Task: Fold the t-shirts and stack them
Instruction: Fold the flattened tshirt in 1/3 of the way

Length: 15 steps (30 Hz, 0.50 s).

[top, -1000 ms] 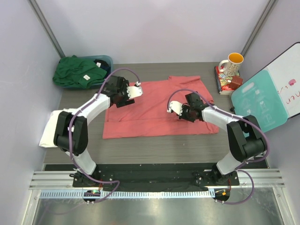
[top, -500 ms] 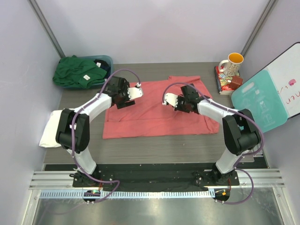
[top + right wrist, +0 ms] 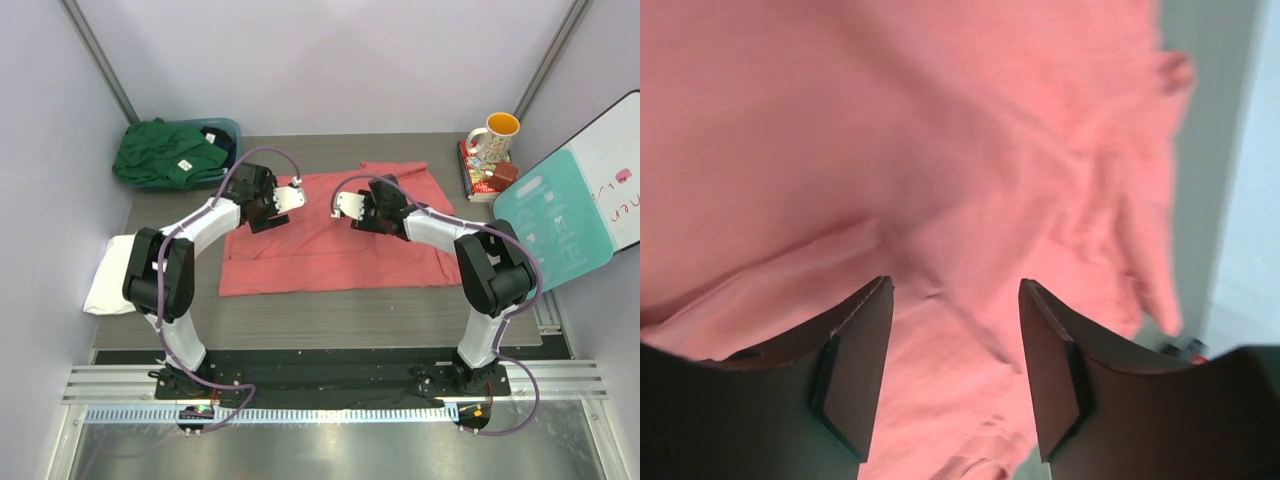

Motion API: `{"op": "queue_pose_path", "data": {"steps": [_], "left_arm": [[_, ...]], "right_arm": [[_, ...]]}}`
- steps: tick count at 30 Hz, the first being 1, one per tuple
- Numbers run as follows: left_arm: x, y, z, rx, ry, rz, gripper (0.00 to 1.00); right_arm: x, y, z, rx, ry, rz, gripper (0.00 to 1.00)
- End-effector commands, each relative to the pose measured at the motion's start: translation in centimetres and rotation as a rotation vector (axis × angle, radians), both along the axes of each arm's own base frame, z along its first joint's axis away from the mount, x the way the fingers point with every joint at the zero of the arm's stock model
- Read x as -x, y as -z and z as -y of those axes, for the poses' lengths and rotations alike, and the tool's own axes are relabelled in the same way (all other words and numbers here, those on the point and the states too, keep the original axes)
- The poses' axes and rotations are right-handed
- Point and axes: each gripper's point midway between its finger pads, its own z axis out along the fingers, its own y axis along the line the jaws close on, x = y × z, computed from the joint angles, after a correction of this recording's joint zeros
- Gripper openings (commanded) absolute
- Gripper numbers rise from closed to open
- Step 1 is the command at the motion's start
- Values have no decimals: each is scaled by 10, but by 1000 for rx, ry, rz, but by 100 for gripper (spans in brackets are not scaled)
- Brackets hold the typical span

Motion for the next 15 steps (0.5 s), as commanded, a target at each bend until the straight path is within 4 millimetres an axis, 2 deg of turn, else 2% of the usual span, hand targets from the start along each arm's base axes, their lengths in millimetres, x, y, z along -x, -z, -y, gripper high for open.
{"op": "queue_pose_path", "data": {"steps": [1,2,3,5,8,9,10,11,13,14,15], "left_arm": [[-11,-12,6,34,-9,26,79],[-12,-11,7,32,-8,25,79],[-11,-11,6,32,-8,24,79],[-12,-10,9,31,-2,24,79],[-10,-15,12,35,11,32,78],[-9,-18,14,44,22,33,78],[-1,-16,14,44,40,2,78],[5,-17,15,41,70,-7,78],[21,-26,18,49,139,-15,79],[33,-18,16,21,193,-29,79],[40,-30,15,20,230,1,79]], "right_arm": [[-56,-62,12,-34,209,371,60],[-61,-67,18,-27,253,425,60],[-71,-85,20,-51,293,511,60],[-80,-93,33,-33,383,574,57],[-87,-96,40,-44,420,527,54],[-77,-70,45,-17,425,386,54],[-81,-74,47,-61,419,330,54],[-74,-68,49,-75,408,258,54],[-44,-39,68,-54,387,85,54],[-35,-51,65,-85,337,76,55],[-16,-42,70,-23,267,9,56]]}}
